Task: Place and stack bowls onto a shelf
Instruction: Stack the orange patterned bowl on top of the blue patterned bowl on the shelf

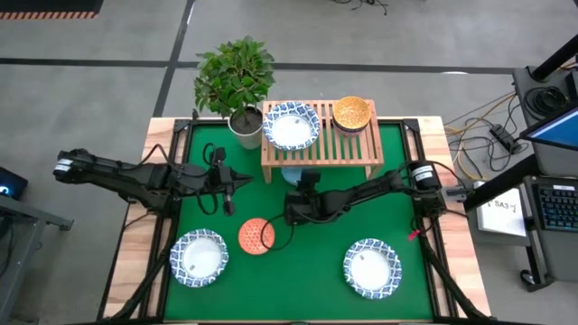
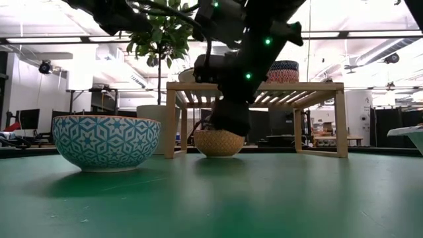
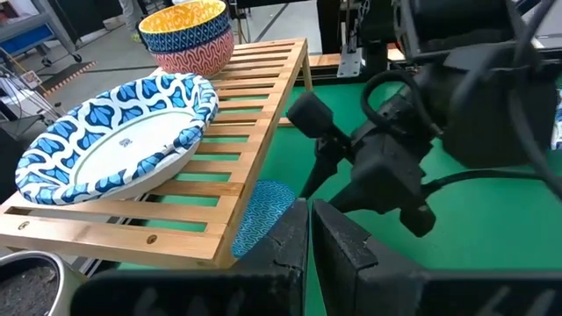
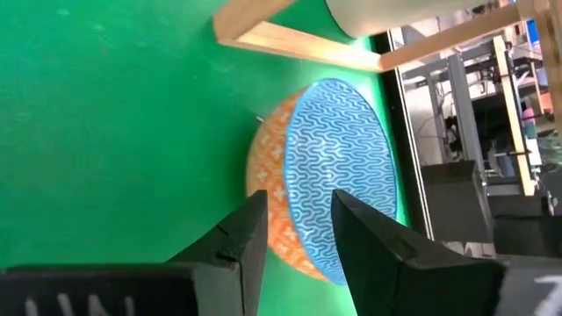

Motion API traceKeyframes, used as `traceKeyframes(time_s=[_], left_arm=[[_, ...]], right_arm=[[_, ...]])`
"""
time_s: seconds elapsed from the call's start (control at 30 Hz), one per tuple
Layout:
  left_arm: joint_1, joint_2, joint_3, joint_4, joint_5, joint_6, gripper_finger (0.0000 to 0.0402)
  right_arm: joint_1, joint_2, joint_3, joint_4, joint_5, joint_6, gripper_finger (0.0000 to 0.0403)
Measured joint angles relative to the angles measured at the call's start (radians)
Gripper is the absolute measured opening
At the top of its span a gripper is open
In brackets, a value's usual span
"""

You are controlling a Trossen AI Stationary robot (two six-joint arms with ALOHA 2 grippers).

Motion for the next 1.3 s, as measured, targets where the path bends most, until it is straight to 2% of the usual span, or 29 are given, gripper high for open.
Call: traceKeyframes(time_s=[0.53,0.8,0.9,1.1,1.3], left_arm=[[0.0,0.0,-0.003,0.0,0.0,0.0,0.0],[0.0,0.0,-0.003,0.0,0.0,0.0,0.0],[0.0,0.0,-0.003,0.0,0.0,0.0,0.0],[0.0,0.0,-0.003,0.0,0.0,0.0,0.0],[0.0,0.0,-0.003,0.0,0.0,0.0,0.0]], right_arm=[[-0.055,0.051,-0.001,0.025,-0.04,-0.025,0.0118],[-0.076,0.067,-0.004,0.039,-0.159,-0.016,0.0115],[-0.076,0.063,-0.004,0.038,-0.191,-0.016,0.0094],[-0.069,0.06,0.001,0.028,-0.263,-0.023,0.0019],[-0.034,0.059,0.059,-0.1,-0.283,0.012,0.0015]])
